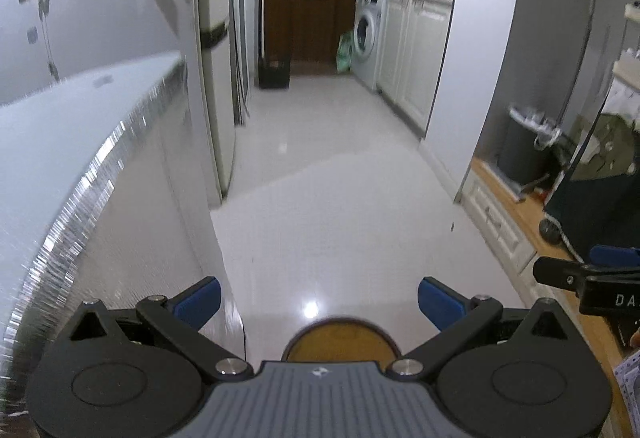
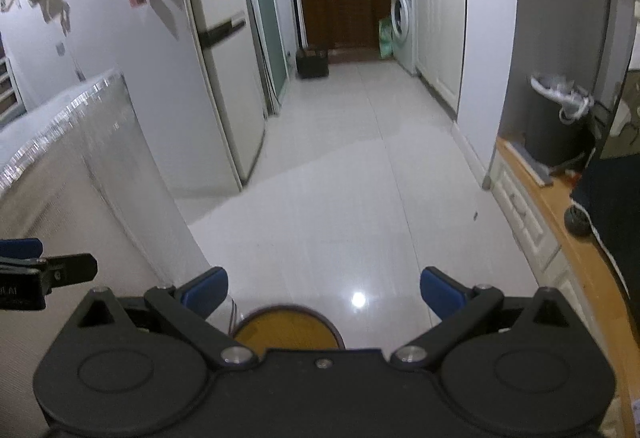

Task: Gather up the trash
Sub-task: 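Raise both open tools from the bucket and return them over the table, then grasp the blue crushed can with the right tool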

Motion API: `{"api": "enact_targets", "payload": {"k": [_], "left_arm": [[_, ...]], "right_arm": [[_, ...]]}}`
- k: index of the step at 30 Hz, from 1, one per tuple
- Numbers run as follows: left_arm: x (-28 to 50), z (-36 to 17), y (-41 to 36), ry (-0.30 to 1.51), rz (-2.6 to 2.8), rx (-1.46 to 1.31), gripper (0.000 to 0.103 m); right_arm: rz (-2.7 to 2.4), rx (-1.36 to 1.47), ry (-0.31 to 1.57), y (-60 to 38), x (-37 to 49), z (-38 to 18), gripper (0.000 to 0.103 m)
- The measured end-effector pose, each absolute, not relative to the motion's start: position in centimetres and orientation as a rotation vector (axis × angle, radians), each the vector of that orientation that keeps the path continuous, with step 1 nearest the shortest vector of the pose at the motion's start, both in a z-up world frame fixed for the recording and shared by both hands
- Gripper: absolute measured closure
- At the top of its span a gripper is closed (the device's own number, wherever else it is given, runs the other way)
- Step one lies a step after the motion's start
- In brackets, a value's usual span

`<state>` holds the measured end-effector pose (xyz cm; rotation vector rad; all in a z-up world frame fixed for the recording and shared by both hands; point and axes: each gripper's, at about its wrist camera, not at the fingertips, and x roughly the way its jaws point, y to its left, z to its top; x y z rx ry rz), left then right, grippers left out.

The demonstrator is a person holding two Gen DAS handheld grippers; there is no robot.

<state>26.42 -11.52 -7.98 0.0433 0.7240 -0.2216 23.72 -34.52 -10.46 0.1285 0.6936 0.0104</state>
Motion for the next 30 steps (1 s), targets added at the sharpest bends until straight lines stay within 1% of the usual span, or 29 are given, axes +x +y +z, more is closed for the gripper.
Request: {"api": "enact_targets", "payload": {"k": [13,21,30], "left_arm": [[21.0,-2.1,-10.9,0.503,-0.246,0.025,0.0],[16.0,1.1,-8.0,0.389,-0.229,-0.007,0.0],[11.4,4.1,-2.5,0.304,-0.161,-0.001,0.0]], "right_arm": [[0.056,0.126,0.446,-33.7,18.9,-4.0,0.0],[0.127,0.109,0.335,-31.0,16.6,-1.0,0.0],[0.232,0.098,0.281,-26.5,14.8,1.4,0.0]]}}
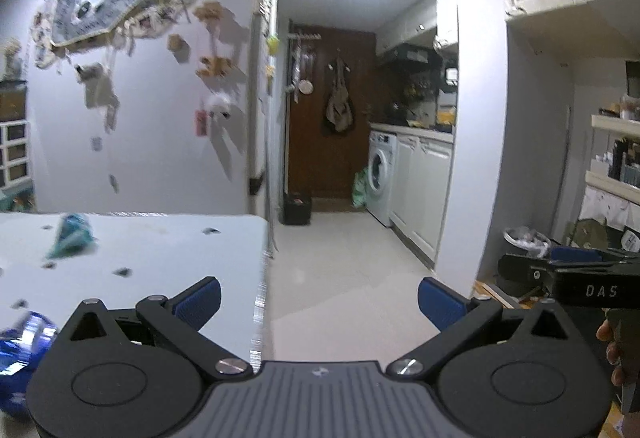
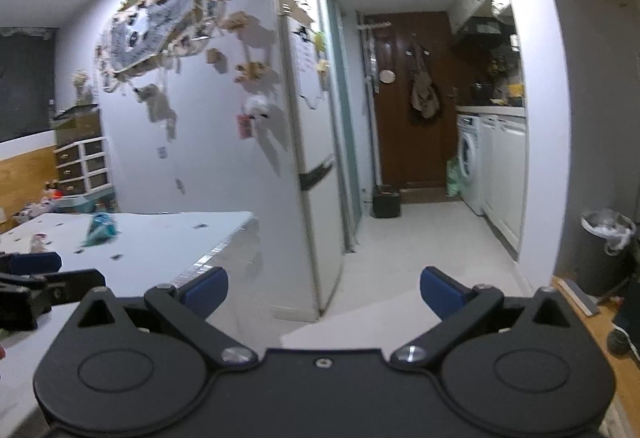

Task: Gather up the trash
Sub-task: 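Grasp the blue crushed can with the right tool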

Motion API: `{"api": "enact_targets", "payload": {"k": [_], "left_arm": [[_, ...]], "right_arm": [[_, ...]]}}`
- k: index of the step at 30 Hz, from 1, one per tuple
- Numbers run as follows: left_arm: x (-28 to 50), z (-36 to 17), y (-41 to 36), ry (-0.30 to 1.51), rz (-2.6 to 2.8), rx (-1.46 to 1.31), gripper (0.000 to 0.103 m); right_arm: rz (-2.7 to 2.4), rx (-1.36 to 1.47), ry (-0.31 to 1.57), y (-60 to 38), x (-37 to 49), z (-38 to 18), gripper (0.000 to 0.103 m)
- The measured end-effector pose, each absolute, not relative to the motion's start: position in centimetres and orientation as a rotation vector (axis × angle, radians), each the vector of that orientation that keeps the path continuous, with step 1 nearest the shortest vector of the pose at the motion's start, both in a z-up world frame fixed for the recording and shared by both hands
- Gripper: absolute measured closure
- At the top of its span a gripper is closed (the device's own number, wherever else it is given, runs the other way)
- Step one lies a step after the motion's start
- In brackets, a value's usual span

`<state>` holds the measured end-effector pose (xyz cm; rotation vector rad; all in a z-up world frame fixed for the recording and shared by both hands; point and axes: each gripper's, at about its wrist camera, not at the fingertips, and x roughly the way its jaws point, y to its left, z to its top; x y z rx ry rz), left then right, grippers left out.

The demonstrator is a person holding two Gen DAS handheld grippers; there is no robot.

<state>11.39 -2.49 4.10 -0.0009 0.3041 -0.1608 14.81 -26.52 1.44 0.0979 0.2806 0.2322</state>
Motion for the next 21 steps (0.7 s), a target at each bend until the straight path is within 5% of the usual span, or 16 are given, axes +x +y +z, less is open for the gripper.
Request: {"api": "enact_targets", "payload": {"k": [17,21], "left_arm": [[8.2,6.3,14.6,0.293,0.072,-0.02,0.0],[7.9,5.3,18.9,0.322,0.088,-0.078,0.013]], "right_arm": [[0.538,0.029,0.313,-10.3,14.0,4.5,0.0],[0.639,0.124,0.415,-7.3,15.1,4.0,0.0]]}}
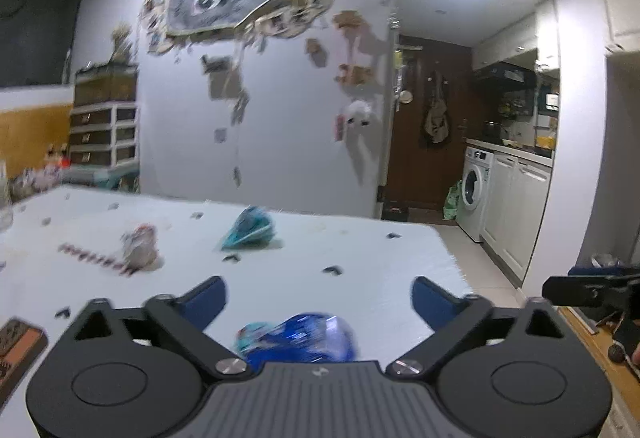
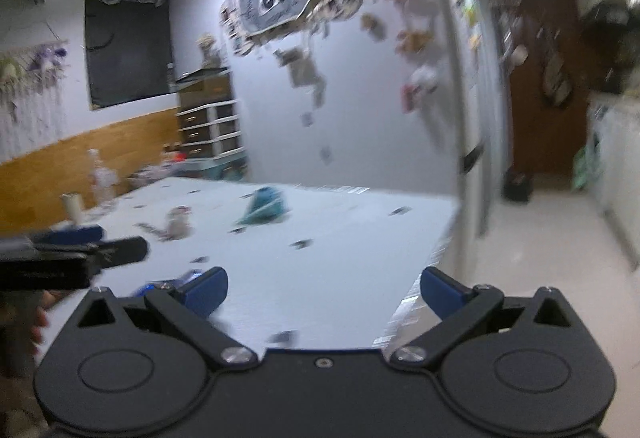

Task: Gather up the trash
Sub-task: 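Grasp the blue crushed can with the right tool, then grasp the teal bottle cap with the left tool while the right tool lifts the can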

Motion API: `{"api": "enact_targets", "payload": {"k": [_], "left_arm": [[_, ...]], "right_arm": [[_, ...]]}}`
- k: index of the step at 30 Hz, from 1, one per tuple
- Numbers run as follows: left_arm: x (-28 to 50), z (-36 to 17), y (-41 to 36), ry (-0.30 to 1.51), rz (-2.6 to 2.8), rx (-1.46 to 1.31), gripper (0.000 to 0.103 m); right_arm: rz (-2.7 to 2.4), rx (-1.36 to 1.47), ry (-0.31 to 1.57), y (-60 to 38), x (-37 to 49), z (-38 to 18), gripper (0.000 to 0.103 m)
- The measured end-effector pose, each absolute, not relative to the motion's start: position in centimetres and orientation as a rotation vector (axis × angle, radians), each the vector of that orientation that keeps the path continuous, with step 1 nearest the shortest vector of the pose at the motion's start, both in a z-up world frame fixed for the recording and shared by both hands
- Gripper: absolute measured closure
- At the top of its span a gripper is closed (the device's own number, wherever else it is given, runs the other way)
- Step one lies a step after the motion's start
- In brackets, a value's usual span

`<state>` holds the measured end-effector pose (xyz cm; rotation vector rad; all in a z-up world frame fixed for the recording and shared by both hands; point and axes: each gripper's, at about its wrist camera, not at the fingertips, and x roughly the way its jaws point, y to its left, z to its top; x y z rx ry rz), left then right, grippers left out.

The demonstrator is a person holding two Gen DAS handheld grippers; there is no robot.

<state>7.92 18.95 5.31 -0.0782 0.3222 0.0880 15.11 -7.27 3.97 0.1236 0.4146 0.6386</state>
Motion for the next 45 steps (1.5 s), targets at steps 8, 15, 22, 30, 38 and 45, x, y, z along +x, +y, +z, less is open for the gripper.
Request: {"api": "enact_targets", "payload": {"k": [8,15,22,30,38,45], "left_arm": [[9.0,2.5,24.9,0.411,0.082,-0.213,0.035],[9.7,0.6,26.4,0.437,0.049,-0.317,0.043],[9.7,-0.6,27.4,0.45,-0.002,-0.404,0.054],[9.6,-0.9,26.2,0.451,-0.085,-0.382,0.054],[9.9,-0.9,25.3,0.441,-0.206,-0.369,0.05],[10.3,-1.0,24.7,0.447,-0.277,-0.33,0.05]], "right_arm": [[0.779,0.435,0.681,-2.9,18.7,0.7,0.015],[0.813,0.652,0.878,0.0,21.1,-3.6,0.028],[0.853,0.776,0.934,2.4,22.2,-6.0,0.044],[0.934,0.775,0.926,3.8,22.7,-6.0,0.046],[1.02,0.781,0.856,1.5,23.0,-4.7,0.045],[1.093,0.637,0.826,1.1,23.1,-4.0,0.045]]}}
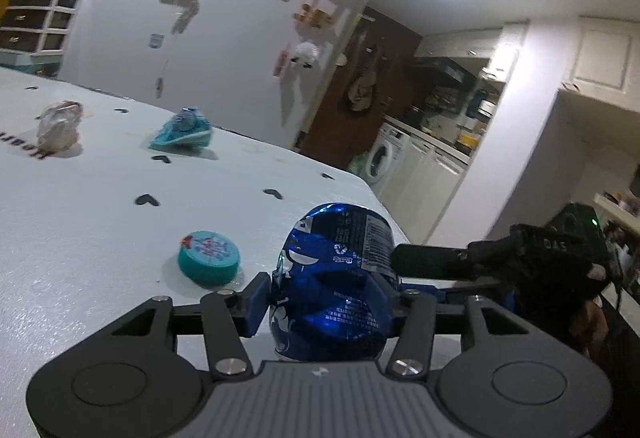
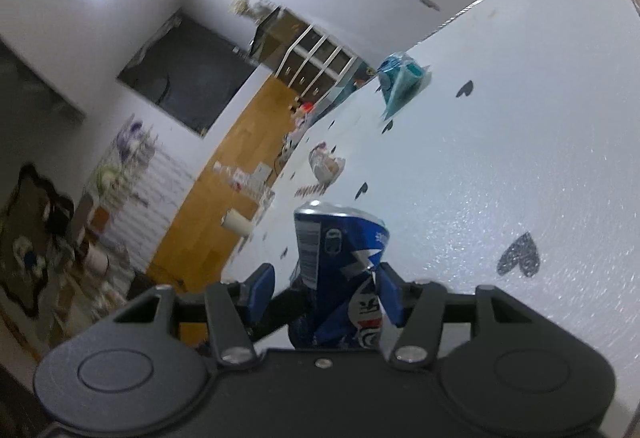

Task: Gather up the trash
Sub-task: 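Grasp the teal bottle cap with the left tool while the right tool lifts the can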

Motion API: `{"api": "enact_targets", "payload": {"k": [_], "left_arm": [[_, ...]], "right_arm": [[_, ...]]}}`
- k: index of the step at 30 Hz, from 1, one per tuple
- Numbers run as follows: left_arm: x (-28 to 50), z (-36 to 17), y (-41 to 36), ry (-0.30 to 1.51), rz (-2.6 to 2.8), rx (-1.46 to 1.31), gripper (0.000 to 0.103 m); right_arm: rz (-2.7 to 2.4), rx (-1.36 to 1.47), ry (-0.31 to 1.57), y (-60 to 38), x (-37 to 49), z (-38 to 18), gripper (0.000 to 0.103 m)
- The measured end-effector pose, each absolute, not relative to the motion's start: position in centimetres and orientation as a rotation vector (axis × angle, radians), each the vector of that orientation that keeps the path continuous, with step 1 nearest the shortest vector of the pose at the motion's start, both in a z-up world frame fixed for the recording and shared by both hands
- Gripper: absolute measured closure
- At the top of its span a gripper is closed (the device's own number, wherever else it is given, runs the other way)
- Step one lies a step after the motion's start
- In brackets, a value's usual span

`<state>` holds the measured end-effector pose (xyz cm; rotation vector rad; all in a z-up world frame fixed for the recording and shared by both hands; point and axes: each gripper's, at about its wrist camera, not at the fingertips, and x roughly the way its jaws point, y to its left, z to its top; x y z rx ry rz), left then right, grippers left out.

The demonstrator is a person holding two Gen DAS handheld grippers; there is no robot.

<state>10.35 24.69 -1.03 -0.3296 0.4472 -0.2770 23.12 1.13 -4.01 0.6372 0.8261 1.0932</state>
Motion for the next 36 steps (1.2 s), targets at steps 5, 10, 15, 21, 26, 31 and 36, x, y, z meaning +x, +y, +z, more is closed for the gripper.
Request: {"api": "enact_targets", "payload": {"k": [5,10,15,21,26,31,36], "left_arm": [[10.6,-1.1,23.8,0.459,-0.363,-0.298,0.05],[10.8,-1.1,22.6,0.466,-0.414,-0.272,0.041],[10.7,-1.0,22.7,0.491,-0.339,-0.231,0.026],[11.5,-0.9,23.5,0.544,-0.154,-0.164,0.018],[14.3,-1.1,22.9,0.604,0.015,-0.039,0.013],[16.9,-1.6,22.5,0.627,0.082,0.028,0.013],[18.6,-2.4,22.8,0.651,0.11,-0.018,0.029]], "right_arm": [[1.115,0.624,0.846,1.4,23.4,-4.6,0.043],[1.1,0.657,0.869,1.3,23.6,-5.3,0.054],[1.081,0.669,0.848,0.3,23.6,-4.8,0.073],[1.032,0.584,0.799,-0.6,23.1,-3.6,0.075],[0.996,0.52,0.778,-0.9,22.8,-2.9,0.075],[0.984,0.421,0.739,-1.0,22.0,-1.7,0.076],[0.973,0.369,0.716,-1.2,21.5,-1.0,0.075]]}}
